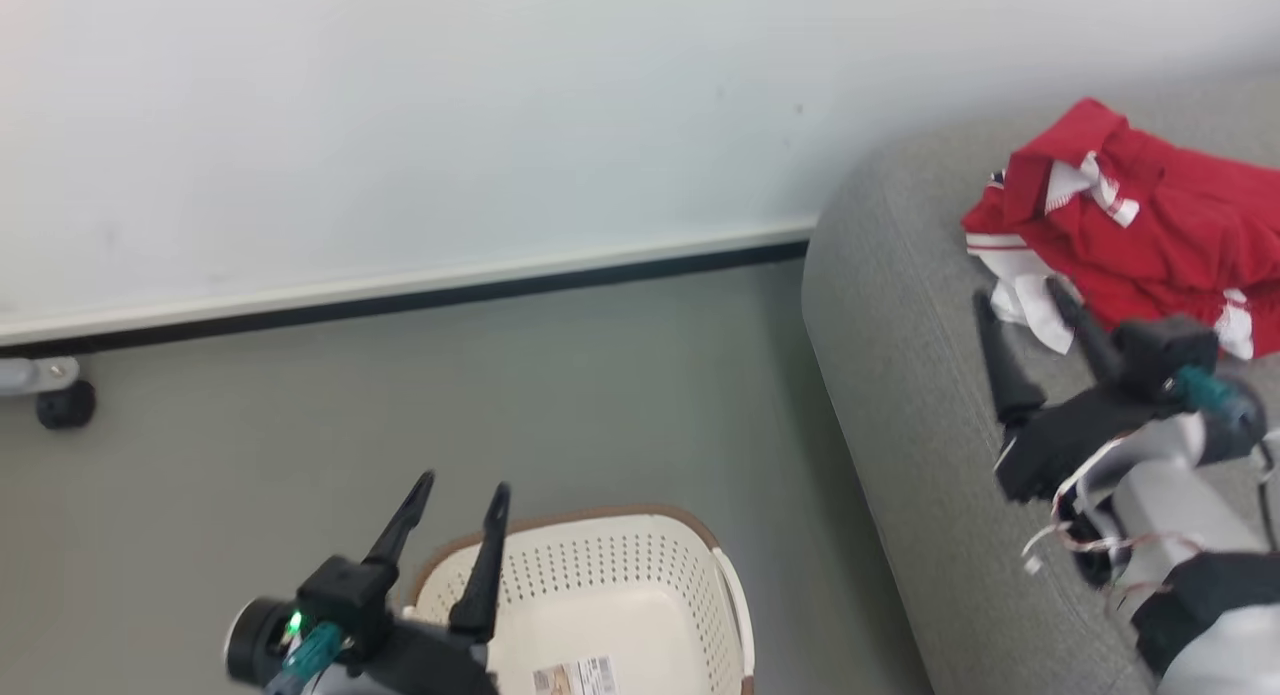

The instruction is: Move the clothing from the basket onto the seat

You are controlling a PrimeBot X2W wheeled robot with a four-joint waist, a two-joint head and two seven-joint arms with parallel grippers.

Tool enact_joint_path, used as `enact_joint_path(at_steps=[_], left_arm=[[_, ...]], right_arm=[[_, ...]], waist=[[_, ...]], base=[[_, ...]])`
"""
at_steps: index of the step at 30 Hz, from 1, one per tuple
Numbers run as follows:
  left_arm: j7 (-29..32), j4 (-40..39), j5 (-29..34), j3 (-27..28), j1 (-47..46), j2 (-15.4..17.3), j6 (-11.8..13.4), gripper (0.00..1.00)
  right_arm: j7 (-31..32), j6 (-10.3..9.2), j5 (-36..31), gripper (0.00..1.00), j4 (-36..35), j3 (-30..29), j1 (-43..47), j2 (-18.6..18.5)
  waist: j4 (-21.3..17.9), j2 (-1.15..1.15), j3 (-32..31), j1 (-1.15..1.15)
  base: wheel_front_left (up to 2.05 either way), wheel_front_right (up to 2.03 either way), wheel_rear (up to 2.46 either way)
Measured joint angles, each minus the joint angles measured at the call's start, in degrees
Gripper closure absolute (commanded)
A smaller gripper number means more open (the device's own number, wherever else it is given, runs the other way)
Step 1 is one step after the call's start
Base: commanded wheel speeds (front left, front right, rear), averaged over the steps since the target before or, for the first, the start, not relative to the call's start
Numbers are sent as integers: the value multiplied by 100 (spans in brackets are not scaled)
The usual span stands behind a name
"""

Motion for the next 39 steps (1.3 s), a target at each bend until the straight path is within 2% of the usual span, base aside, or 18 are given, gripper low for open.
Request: enact_joint_path(at_steps=[5,7,15,22,27,33,39], left_arm=[[-4,34,-4,192,452,151,91,0],[-48,-2,-5,268,619,165,129,0],[-69,-277,-13,589,1286,300,222,0],[-71,-493,-11,872,1742,392,230,0],[-102,-628,30,1074,1955,402,274,0],[-102,-788,56,1274,2110,372,275,0],[-103,-898,82,1374,2136,311,276,0]], right_arm=[[0,-18,-3,0,-433,20,639,177],[0,-84,-15,0,-654,19,938,183],[-1,-503,-198,0,-1658,26,1892,314],[0,-877,-359,0,-2383,-7,2698,372],[0,-1074,-435,0,-2918,-134,3228,377],[0,-1171,-583,0,-3382,-326,3757,404],[0,-1176,-637,0,-3646,-535,4021,385]], waist=[[147,0,-365,0],[207,0,-508,0],[456,0,-942,0],[637,0,-1122,1],[715,-1,-1176,1],[740,1,-1181,1],[733,0,-1161,2]], base=[[0,0,0],[0,0,0],[0,0,0],[0,0,0],[0,0,0],[0,0,0],[0,0,0]])
